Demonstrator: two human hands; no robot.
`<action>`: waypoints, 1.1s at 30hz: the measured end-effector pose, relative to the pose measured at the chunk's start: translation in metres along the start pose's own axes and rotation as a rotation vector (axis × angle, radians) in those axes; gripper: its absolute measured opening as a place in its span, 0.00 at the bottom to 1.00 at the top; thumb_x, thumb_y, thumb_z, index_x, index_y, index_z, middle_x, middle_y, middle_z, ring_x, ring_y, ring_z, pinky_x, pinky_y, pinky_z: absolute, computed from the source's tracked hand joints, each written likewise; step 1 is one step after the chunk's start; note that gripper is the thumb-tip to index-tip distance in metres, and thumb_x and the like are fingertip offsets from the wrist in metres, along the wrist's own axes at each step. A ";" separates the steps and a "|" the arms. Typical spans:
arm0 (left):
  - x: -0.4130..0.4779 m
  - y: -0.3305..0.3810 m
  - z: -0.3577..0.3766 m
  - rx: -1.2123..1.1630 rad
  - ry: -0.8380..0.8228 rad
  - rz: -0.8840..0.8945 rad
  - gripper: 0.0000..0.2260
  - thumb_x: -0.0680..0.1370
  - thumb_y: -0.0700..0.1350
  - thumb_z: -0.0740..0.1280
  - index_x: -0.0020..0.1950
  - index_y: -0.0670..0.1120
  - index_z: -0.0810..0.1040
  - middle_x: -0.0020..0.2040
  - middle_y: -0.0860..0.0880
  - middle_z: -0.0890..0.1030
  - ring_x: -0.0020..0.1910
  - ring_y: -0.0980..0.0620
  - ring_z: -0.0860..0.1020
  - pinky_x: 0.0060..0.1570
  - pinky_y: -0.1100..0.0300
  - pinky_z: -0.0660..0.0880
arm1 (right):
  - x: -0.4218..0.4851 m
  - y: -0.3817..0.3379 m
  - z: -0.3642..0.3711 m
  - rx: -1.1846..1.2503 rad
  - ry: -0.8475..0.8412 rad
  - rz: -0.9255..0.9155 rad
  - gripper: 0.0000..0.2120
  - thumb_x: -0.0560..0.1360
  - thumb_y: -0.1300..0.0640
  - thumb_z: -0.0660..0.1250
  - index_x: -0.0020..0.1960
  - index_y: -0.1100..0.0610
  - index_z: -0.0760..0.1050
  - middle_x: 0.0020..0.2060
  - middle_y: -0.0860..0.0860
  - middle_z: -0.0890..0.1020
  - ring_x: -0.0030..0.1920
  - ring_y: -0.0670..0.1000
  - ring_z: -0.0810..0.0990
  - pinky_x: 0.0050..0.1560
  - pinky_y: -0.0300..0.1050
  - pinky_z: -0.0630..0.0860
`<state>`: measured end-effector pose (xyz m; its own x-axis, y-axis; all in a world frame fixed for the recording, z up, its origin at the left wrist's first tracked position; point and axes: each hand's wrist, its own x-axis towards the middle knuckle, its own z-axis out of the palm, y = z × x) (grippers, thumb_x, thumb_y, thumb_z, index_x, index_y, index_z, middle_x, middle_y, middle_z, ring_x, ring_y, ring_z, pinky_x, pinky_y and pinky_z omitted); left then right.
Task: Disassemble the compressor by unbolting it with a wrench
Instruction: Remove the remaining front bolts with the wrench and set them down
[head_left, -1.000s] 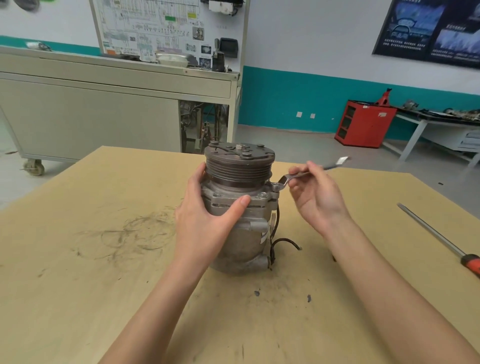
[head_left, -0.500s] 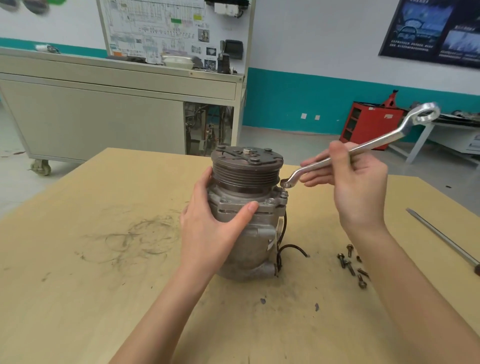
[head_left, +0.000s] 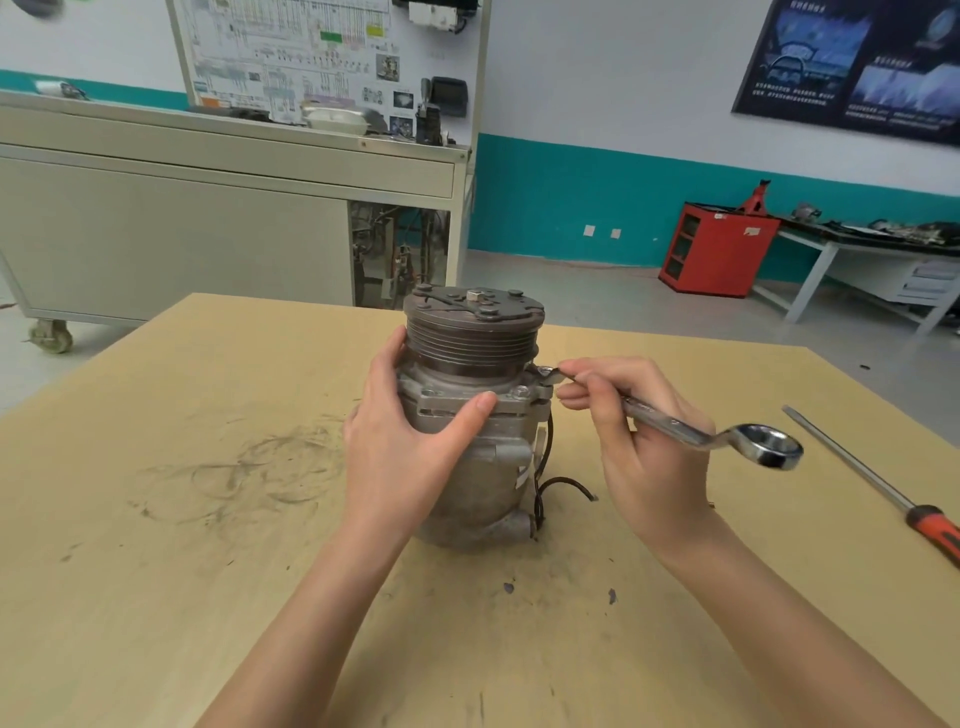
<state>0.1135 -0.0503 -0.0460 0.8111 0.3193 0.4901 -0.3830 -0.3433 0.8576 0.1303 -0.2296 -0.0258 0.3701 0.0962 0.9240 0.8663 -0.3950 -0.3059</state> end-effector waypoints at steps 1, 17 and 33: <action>0.000 0.000 0.000 -0.001 -0.001 -0.001 0.39 0.64 0.68 0.68 0.73 0.59 0.63 0.66 0.60 0.73 0.66 0.57 0.72 0.69 0.45 0.67 | -0.001 0.001 0.002 0.084 0.010 0.043 0.12 0.82 0.51 0.57 0.50 0.57 0.76 0.44 0.48 0.82 0.43 0.47 0.83 0.43 0.43 0.81; 0.000 0.000 0.001 -0.009 0.009 0.015 0.38 0.64 0.67 0.69 0.71 0.61 0.63 0.61 0.69 0.72 0.64 0.61 0.73 0.67 0.48 0.70 | 0.043 0.060 0.021 1.345 0.004 1.122 0.22 0.83 0.57 0.52 0.34 0.59 0.76 0.30 0.54 0.80 0.25 0.46 0.78 0.26 0.33 0.75; 0.001 -0.002 0.001 -0.004 0.011 0.016 0.39 0.64 0.67 0.68 0.73 0.58 0.63 0.65 0.61 0.73 0.65 0.59 0.73 0.68 0.47 0.68 | 0.023 -0.007 0.004 -0.221 0.034 -0.184 0.17 0.79 0.55 0.61 0.43 0.68 0.79 0.32 0.58 0.82 0.30 0.56 0.83 0.27 0.51 0.79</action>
<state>0.1154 -0.0498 -0.0476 0.8000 0.3234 0.5054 -0.3975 -0.3453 0.8502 0.1339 -0.2211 -0.0029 0.1982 0.1553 0.9678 0.8221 -0.5640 -0.0779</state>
